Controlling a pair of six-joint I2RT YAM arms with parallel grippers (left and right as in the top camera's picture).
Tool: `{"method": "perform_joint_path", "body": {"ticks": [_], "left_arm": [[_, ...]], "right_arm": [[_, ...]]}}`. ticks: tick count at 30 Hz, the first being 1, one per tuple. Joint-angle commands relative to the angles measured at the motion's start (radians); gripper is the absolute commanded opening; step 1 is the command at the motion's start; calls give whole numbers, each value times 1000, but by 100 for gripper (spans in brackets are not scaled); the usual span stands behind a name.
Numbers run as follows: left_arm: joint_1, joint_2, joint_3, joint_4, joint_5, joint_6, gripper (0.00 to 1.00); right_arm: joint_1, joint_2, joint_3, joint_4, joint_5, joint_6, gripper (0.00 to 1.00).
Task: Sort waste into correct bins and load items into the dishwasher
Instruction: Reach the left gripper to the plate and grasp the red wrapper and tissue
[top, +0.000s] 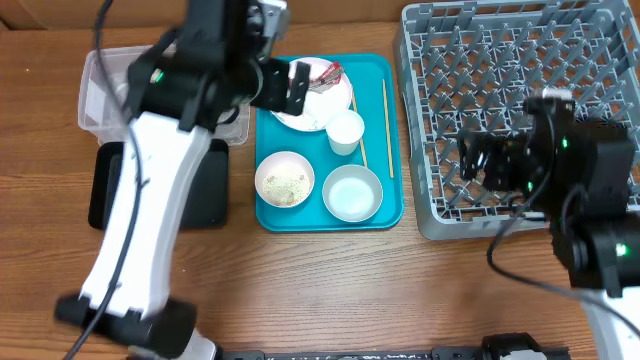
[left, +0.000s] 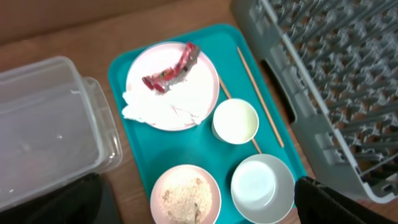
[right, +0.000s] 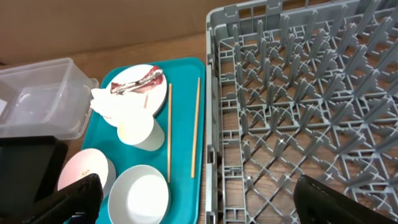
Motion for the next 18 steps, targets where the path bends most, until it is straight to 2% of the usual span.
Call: {"method": "perform_joint_path", "body": {"ticks": [1,4,7,11,14,18], "left_arm": [[-14,67,60,-28,-8,-2,100],[-14,112,58,-76,32,-19,100],[-14,158,58,-42,82,-50,100],[-18,197,68,33,89,-230,100],[-25,238,137,34,63,-298,100],[-27,301,282,-29,-59,-432,99]], "right_arm": [[-2,34,36,-8,-6,-3,100],[-2,61,36,-10,-6,-3,100],[-2,69,36,-22,-6,-3,100],[-2,69,36,-25,-6,-2,100],[-2,69,36,-36,-6,-3,100],[-2,69,36,-43,-6,-2,100]]}}
